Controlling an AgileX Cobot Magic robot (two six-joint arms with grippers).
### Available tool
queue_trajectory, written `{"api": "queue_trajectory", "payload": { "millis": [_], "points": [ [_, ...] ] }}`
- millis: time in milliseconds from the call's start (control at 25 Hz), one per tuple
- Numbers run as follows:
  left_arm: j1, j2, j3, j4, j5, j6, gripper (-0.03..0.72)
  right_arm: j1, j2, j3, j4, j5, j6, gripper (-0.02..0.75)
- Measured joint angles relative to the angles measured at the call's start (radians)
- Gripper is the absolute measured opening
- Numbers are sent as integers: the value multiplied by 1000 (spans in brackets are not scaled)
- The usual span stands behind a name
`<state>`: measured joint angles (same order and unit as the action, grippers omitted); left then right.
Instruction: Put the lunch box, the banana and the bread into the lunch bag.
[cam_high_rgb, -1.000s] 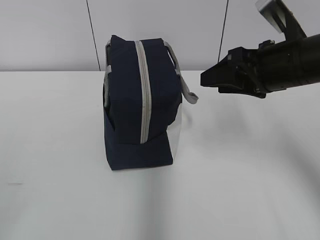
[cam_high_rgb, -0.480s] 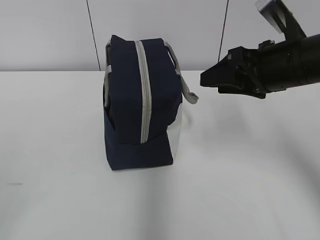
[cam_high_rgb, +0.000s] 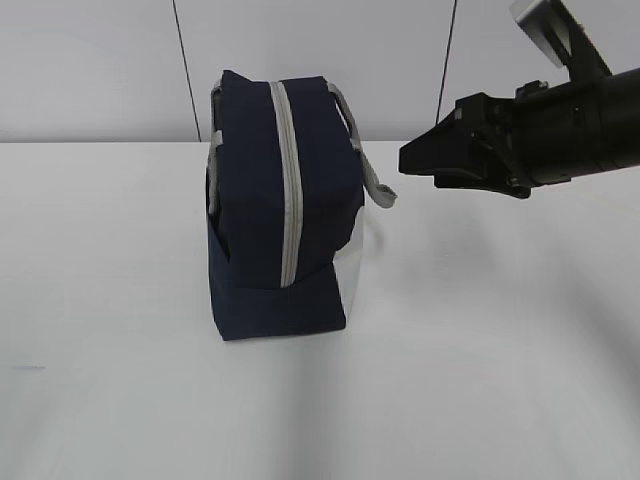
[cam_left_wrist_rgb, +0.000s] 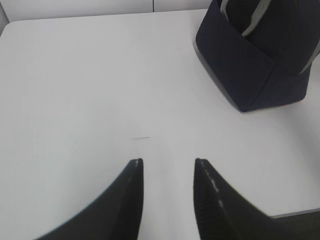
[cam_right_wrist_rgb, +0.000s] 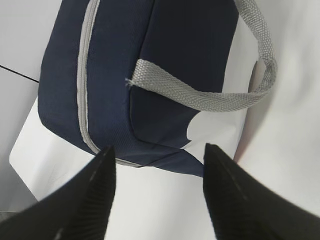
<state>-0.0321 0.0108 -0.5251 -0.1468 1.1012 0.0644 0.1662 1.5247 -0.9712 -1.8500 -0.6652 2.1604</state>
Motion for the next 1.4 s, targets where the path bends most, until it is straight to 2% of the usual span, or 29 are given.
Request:
{"api": "queue_trajectory", "payload": {
  "millis": [240, 640, 960, 1040, 1160, 1320, 1400],
  "points": [
    [0, 0, 0, 0, 0, 0, 238, 0, 4, 0, 0, 26, 4, 440],
    [0, 0, 0, 0, 0, 0, 237, 6, 79, 0, 37, 408, 6, 440],
    [2, 0, 0, 0, 0, 0, 237, 30, 79, 0, 35, 428, -22, 440],
    [2, 0, 0, 0, 0, 0, 237, 38, 79, 2, 113, 428, -154, 440],
    [2, 0, 0, 0, 0, 0, 237, 73, 75, 21, 326, 464, -440, 440],
    [2, 0, 0, 0, 0, 0, 237, 159, 46, 55, 784, 630, -1021, 440],
    [2, 0, 0, 0, 0, 0, 237, 206, 28, 59, 1029, 768, -1343, 440]
  ]
}}
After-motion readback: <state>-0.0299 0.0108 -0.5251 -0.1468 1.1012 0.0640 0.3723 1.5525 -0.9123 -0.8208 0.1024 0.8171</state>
